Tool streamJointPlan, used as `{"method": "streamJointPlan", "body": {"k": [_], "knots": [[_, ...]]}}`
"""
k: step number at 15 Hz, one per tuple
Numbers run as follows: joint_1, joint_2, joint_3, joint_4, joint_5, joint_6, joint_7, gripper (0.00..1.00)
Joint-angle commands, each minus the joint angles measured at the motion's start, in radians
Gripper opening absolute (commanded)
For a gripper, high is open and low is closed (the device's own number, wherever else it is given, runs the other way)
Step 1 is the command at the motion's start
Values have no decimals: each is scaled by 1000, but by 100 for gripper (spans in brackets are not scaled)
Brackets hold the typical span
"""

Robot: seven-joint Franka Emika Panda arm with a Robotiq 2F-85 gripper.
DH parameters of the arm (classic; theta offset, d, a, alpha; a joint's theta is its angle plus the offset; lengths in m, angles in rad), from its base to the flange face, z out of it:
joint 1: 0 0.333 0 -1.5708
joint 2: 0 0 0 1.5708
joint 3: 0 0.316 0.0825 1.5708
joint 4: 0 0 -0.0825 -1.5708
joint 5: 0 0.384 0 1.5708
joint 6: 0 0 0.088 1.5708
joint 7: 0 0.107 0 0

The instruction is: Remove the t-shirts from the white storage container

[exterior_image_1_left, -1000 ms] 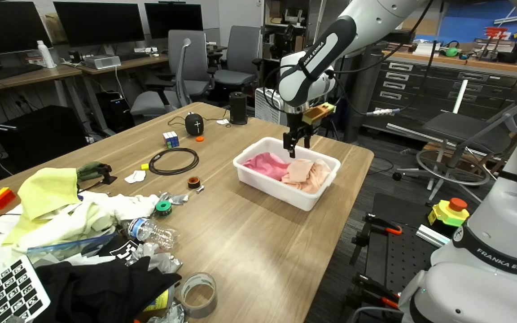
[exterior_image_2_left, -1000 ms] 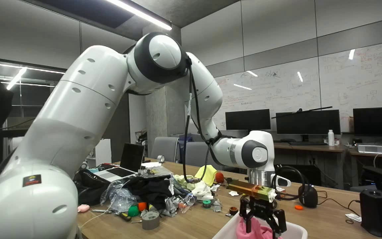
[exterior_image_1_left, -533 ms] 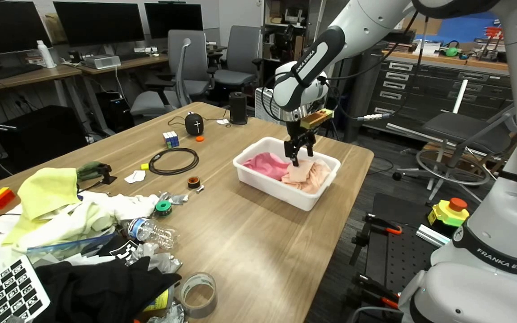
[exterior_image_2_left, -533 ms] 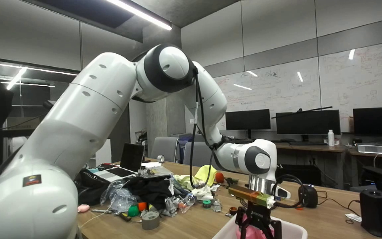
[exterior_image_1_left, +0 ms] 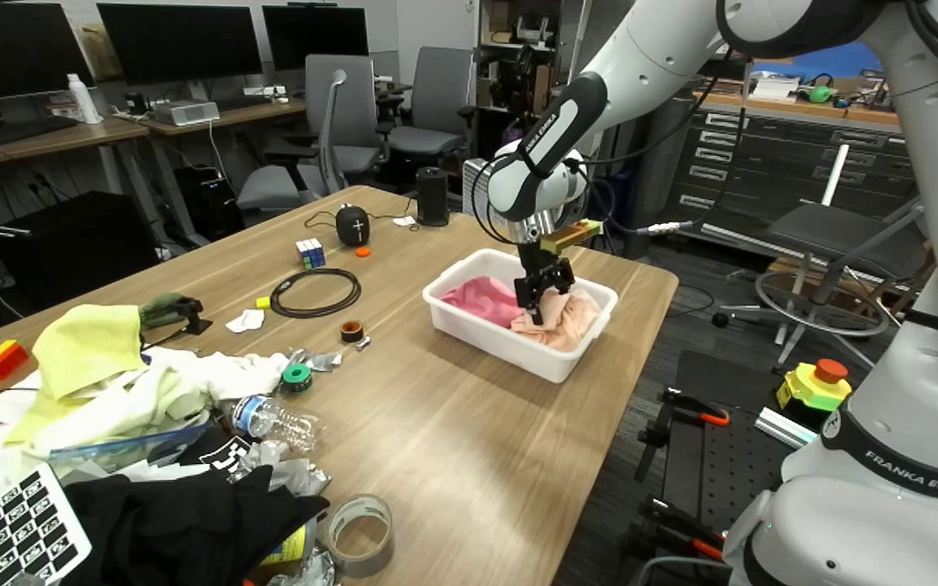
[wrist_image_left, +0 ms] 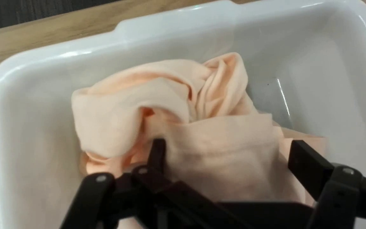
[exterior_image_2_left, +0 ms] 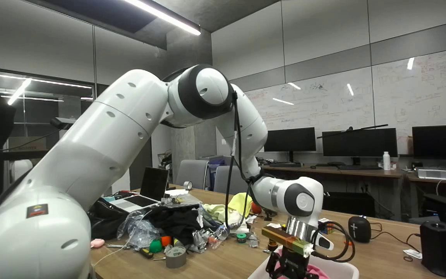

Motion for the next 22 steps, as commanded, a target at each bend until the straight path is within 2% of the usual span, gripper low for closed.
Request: {"method": "streamJointPlan", "body": {"k": [1, 2, 3, 4, 13, 15, 18, 22], "knots": [[-12, 40, 13, 24, 22, -3, 6, 100], [-13, 46, 13, 23, 24, 1, 8, 100], [-13, 48, 13, 20, 26, 8, 10, 75], [-17, 48, 15, 14, 34, 33, 9, 74], [-23, 3, 13, -15, 74, 124, 16, 5], [-13, -30, 7, -30, 61, 131, 26, 0], [5, -107, 0, -64, 43, 121, 40, 3], [54, -291, -13, -153, -15, 120, 77, 3]]}}
